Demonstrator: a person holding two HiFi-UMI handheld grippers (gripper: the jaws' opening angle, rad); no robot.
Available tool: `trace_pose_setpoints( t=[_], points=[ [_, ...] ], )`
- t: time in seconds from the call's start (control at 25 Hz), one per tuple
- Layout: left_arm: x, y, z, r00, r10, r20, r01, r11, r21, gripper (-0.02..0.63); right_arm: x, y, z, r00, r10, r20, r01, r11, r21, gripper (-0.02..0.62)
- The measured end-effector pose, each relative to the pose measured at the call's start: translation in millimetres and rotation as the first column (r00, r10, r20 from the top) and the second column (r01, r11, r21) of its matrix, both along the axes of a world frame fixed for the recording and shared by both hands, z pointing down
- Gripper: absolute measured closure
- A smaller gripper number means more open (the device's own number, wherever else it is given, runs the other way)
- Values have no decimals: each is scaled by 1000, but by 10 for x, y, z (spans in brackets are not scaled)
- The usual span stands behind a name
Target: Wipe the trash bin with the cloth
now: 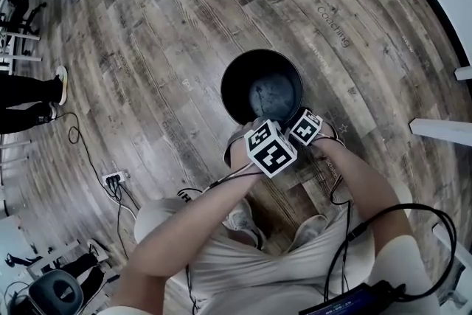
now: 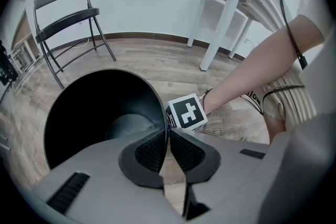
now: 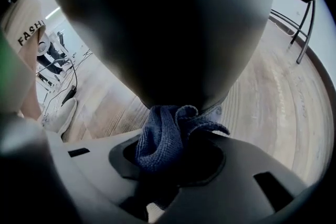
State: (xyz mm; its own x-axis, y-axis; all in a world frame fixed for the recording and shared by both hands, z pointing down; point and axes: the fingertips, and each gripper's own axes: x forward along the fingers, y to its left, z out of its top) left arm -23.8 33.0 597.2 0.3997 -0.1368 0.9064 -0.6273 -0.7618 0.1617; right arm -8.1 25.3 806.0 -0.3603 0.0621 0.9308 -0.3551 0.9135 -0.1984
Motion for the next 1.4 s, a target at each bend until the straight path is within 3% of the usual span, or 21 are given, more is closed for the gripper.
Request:
trace_pose_setpoints(
  t=[0.2, 0.4, 0.48, 0.64, 0.84, 1.0, 1.28, 1.4],
  points=[
    [-24, -3, 4, 1000, 6, -2, -6, 1000, -6, 578, -17, -16, 40, 1000, -6, -7, 6, 1000, 0, 485],
    [-33, 94, -8, 999, 38, -19, -39, 999, -33, 557, 90, 34, -208, 996, 74, -56, -79, 993, -87, 485],
    [-61, 103, -7, 998, 58, -8, -58, 998, -30, 555, 6, 60, -444, 995, 93, -24, -96, 990, -105, 485],
    [-82, 100, 4, 997, 77, 15, -76, 997, -26, 552, -83, 155, -825, 999, 40, -1, -40, 996, -85, 485],
    [-62, 129, -87, 985, 167, 41, -168, 986, 14, 526, 9, 174, -1366, 1000, 9, 18, -8, 999, -44, 485],
    [-109, 170, -129, 979, 200, 35, -200, 980, -2, 508, 34, 72, -1883, 996, 46, 74, -45, 999, -12, 486],
    [-347, 188, 16, 945, 284, 165, -280, 959, -49, 503, 8, 142, -2139, 983, 107, 146, -100, 994, -55, 485],
    [-330, 213, 60, 950, 275, 150, -265, 960, -87, 572, -18, 158, -2212, 970, 151, 190, -137, 987, -82, 485]
  ],
)
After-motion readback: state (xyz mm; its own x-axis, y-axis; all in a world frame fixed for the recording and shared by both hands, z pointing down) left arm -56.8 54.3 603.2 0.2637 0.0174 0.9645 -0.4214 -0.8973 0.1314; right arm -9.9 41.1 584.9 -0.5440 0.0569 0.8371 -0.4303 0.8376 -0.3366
